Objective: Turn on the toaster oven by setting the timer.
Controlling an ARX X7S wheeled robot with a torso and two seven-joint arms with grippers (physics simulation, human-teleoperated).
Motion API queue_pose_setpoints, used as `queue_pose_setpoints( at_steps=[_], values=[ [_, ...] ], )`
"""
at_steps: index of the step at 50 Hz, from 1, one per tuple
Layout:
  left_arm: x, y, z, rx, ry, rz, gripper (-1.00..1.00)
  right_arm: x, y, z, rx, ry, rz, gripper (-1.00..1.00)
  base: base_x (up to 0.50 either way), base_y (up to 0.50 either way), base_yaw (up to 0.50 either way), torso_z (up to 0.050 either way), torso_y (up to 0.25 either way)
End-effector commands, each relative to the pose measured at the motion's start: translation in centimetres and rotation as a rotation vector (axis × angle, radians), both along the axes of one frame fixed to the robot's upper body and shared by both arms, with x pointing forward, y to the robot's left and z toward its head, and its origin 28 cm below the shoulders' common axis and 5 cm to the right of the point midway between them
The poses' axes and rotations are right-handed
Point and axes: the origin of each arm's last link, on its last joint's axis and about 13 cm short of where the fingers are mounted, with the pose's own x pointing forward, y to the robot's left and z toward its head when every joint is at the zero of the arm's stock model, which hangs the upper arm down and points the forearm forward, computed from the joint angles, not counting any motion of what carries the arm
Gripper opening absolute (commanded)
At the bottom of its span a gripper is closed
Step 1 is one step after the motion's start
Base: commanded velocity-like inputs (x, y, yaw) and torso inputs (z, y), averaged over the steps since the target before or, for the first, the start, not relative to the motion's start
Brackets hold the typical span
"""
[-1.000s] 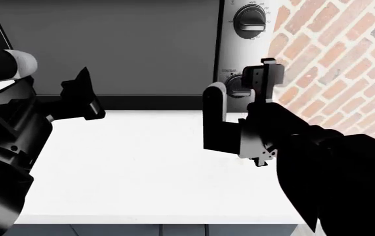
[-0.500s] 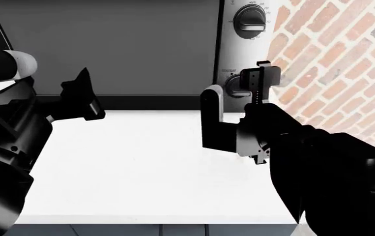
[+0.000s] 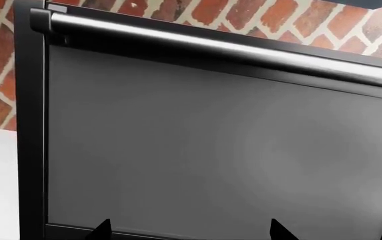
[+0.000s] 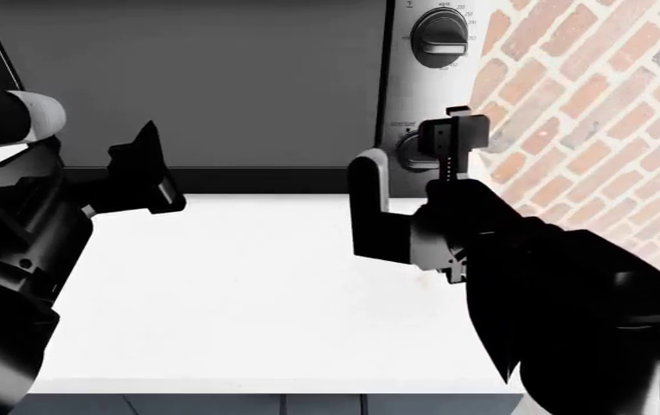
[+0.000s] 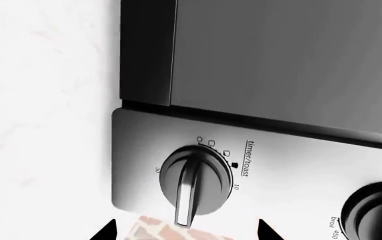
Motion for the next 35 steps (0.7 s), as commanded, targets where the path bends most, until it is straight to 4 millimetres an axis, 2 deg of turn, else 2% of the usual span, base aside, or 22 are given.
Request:
queue_pose_setpoints(
  at_steps=[1,35],
  values=[
    [0.1,0.0,0.0,-0.003,0.002,0.001,1.0,0.2,0.3,-0.1,-0.014,-0.011,0.003,1.0,0.0,0.0,0.0,0.0,0.0],
    [0.3,0.0,0.0,-0.009,0.003,0.004,1.0,1.1,1.1,-1.3,-0.046,0.0,0.011,1.0,0.0,0.0,0.0,0.0,0.0]
  ],
)
